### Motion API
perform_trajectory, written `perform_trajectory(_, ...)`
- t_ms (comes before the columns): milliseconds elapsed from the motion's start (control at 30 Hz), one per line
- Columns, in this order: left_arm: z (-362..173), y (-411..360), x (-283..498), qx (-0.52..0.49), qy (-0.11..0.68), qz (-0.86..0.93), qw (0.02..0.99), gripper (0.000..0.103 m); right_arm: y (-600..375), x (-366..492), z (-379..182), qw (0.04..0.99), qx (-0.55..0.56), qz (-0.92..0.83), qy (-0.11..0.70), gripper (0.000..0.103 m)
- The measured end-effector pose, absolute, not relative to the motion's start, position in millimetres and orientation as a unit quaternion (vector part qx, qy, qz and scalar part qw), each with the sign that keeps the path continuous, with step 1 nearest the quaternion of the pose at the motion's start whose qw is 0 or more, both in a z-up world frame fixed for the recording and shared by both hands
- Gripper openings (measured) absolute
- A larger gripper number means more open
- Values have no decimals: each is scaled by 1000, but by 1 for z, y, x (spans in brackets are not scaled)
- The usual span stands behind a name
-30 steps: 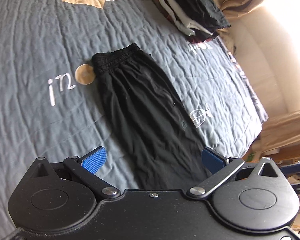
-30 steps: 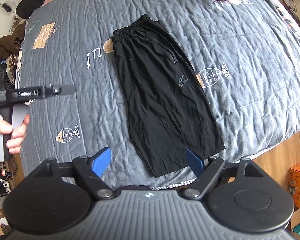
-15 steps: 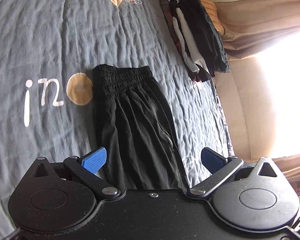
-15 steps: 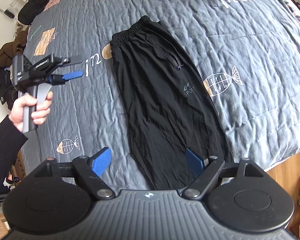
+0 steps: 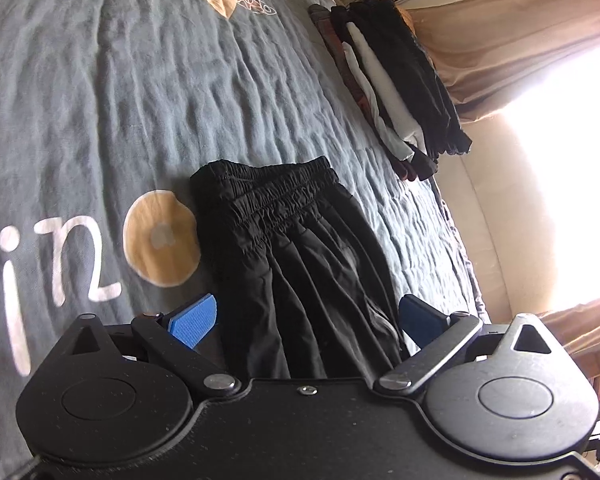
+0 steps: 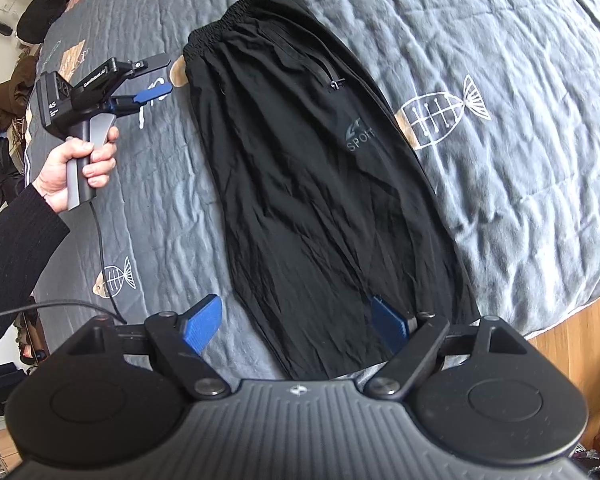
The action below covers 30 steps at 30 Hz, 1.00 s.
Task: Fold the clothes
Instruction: 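Close the left gripper on the elastic waistband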
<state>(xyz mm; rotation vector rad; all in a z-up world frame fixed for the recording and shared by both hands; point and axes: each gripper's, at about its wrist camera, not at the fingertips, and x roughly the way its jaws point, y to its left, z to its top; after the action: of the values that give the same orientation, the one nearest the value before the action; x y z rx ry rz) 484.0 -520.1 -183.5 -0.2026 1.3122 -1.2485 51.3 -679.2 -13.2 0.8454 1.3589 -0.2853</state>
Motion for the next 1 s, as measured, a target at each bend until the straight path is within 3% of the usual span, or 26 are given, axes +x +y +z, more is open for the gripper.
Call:
perform_trajectory(400,-219,-553,497,-110,582,-529,607,97,-698,41,-33,680,391,-113,610,82)
perform_trajectory(533,-225,-564,498,-135,583,-521,609,102,-703,35,-37,678,397,-105,609,82)
perform_trajectory(800,-232,-596,492,-116,583,-546,590,98,-713,24,-46,676,407,-87,608,82)
perform_trajectory(900,-245,-590,498,-113,593,-528,597,50,-720,21,-50,677,407,-73,609,82)
perform_trajectory(933,-251,-585,503,-119,600,-519,598,22,-722,20,-52,677,407,-68,609,82)
perform_trajectory(1000,-260,-576,508,-137,607,-516,589,17,-728,17,-55,679,405,-55,610,82)
